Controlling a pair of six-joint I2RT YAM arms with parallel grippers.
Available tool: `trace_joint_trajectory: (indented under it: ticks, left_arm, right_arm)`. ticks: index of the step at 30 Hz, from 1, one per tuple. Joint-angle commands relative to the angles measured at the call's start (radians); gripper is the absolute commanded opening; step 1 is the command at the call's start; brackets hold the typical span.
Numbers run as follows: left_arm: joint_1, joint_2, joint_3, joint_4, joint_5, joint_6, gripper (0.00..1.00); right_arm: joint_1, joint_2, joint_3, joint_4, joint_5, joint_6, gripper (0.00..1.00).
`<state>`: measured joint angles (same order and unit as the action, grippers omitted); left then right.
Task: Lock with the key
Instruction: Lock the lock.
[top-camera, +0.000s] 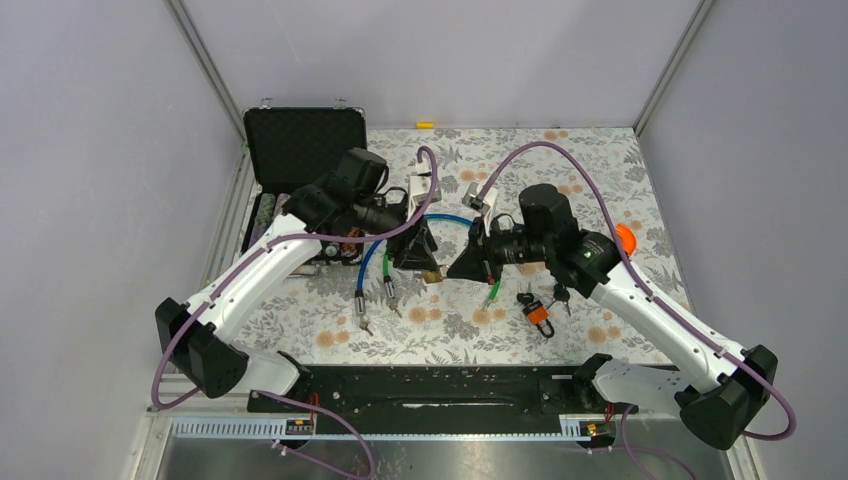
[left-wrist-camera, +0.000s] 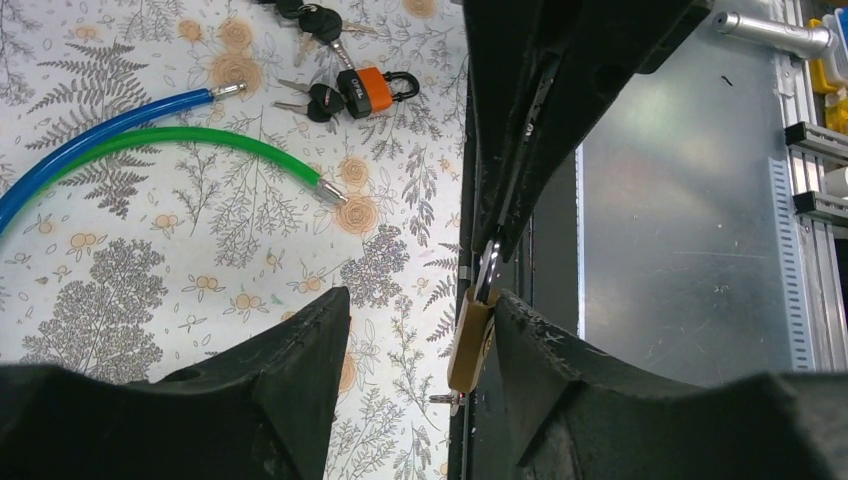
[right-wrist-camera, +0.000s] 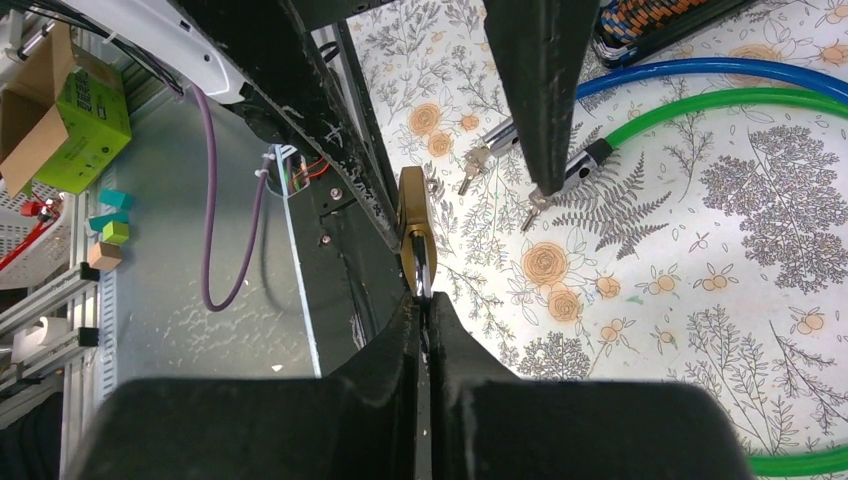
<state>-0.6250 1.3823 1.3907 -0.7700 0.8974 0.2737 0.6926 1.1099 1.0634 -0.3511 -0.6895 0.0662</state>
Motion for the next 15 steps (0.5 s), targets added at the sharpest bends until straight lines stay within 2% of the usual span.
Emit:
trace_joint_trajectory:
  ticks: [1,4,6,9,14,15]
  left_arm:
    - [-0.004,-0.007,0.014,0.000,0.072,0.058,0.53]
    - [-0.004,-0.009,0.005,0.000,0.094,0.066,0.51]
    - [-0.009,-0.011,-0.002,0.000,0.100,0.073,0.47]
    - [-0.011,-0.015,-0.012,0.000,0.099,0.079,0.33]
    - [-0.011,-0.031,-0.020,-0.001,0.095,0.081,0.01]
    - [-0.011,-0.034,-0.017,0.001,0.081,0.076,0.00]
  right_arm:
    - [-0.002,-0.012,0.060,0.079,-0.027,0.045,0.00]
    - [-0.003,-0.013,0.064,0.094,-0.031,0.064,0.00]
    - [-0.003,-0.010,0.062,0.103,-0.037,0.074,0.00]
    - [-0.003,-0.006,0.063,0.114,-0.037,0.091,0.00]
    - [-0.003,-0.011,0.058,0.162,-0.002,0.152,0.00]
    - [-0.002,-0.014,0.055,0.182,0.012,0.177,0.00]
